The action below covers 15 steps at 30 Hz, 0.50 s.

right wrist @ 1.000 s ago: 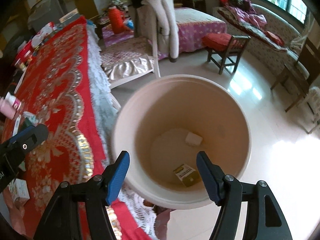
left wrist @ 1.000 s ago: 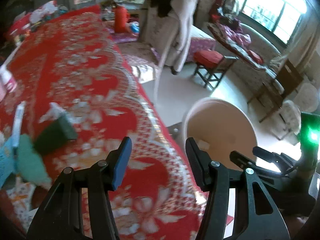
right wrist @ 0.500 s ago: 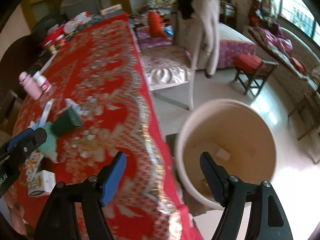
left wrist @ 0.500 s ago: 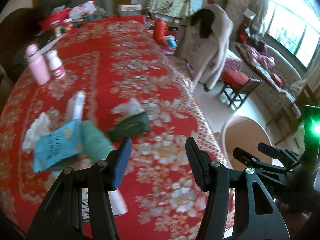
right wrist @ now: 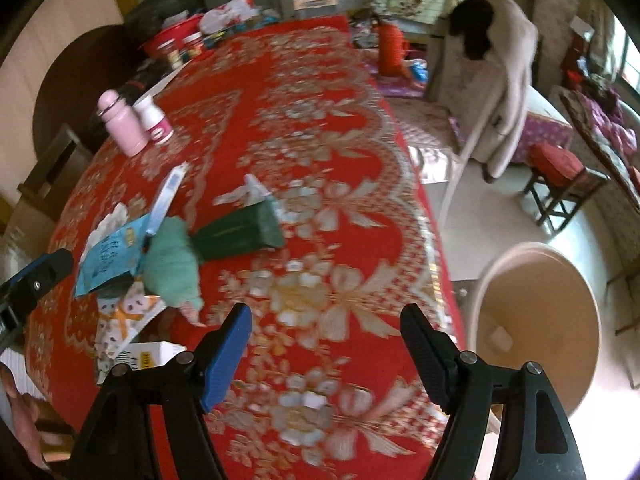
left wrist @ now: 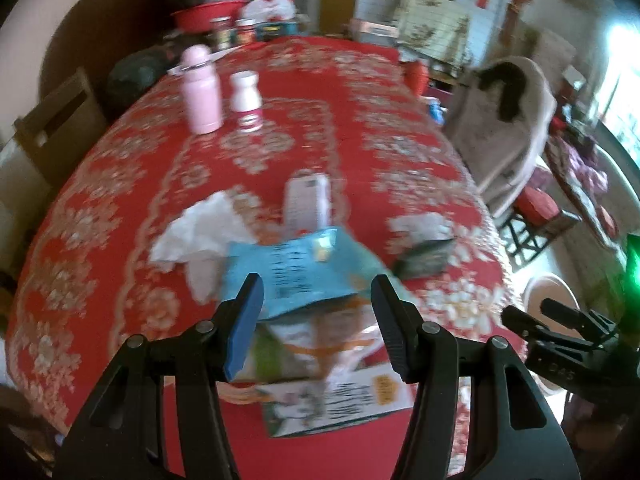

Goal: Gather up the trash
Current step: 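Move both open tools back over the table toward the remaining trash, then grasp the clear plastic bag with the right tool while the left tool grasps the crumpled tissue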

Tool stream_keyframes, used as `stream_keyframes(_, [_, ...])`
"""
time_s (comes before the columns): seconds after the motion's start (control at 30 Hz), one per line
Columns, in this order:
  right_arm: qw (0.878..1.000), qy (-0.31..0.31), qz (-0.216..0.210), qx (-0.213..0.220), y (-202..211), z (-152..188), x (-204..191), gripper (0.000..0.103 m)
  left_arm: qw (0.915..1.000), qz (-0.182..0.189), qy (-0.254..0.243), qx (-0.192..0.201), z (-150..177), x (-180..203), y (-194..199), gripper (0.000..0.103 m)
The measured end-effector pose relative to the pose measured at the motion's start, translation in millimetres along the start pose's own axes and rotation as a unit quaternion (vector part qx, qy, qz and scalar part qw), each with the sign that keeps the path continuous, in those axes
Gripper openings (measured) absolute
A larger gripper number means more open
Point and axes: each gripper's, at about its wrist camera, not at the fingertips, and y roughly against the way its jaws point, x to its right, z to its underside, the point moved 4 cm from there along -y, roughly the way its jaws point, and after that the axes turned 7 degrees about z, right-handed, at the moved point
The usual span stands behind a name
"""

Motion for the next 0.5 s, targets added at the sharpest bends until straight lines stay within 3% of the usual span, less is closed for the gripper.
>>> stream_keyframes(0.5, [0.999,0.049,-0.019,-0.005,-17.9,-26.4,-54.1,0.075,0.9968,-0.053,0.059,0.007,1.0,-73.6,7.7,0.054])
